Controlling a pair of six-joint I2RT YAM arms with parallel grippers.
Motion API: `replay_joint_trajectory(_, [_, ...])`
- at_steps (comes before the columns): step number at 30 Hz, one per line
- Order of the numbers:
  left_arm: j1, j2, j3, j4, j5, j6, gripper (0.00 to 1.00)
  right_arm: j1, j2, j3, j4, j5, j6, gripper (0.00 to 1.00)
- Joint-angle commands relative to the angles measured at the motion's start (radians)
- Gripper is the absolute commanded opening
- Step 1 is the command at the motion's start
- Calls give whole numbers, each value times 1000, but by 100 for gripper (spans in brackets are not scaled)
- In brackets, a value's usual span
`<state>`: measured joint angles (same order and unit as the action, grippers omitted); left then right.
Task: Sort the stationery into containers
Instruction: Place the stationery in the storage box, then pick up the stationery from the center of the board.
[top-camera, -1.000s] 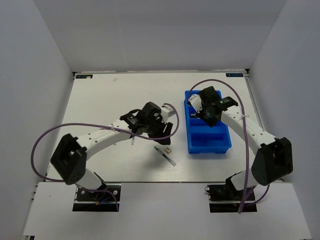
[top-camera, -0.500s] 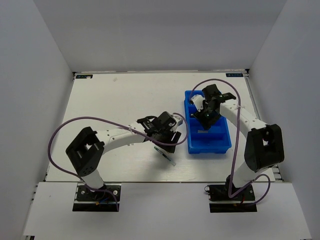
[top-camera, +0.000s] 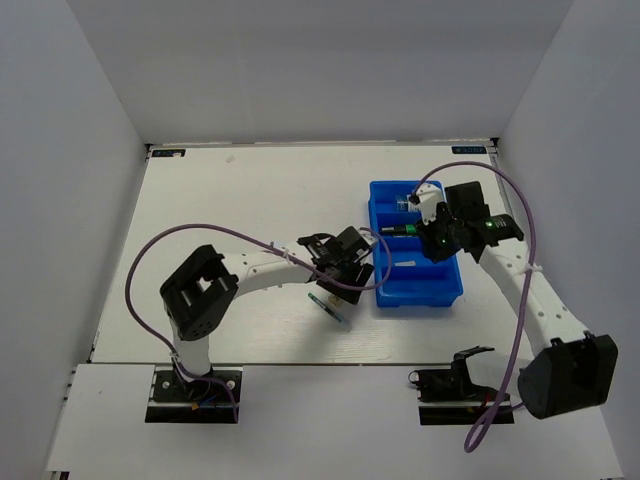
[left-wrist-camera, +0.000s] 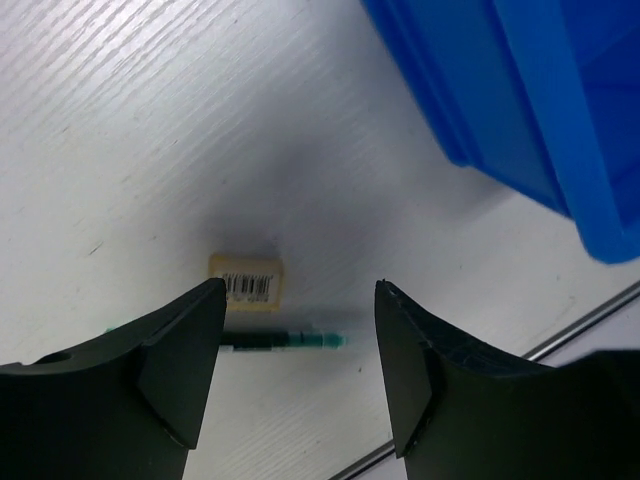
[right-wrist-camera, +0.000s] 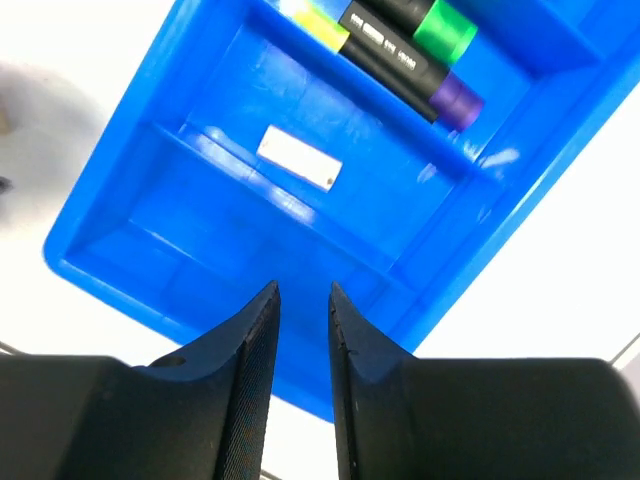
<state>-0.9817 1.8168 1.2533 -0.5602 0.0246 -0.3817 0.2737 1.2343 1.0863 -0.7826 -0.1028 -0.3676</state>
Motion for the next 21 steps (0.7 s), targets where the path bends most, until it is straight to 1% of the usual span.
replay_joint_trajectory(1, [-18,24,49,-20,-72,9,71,-14,-76,-69,19,-49,58,29])
replay_joint_trajectory(7, [-6,50,44,-33,-118,32,70,-53,-202,-166,51,-55,61,29])
replay_joint_trajectory(10, [-6,47,34,-29,-144,41,70,-65,-226,-224,65,-70,64,29])
replay_joint_trajectory(15, [-5,42,12,-27,-155,61,70,-87,-237,-258,72,-107,87,29])
replay_joint_trajectory(21, [-2,64,-14,-23,-120,61,69,-97,-254,-266,62,-132,101,29])
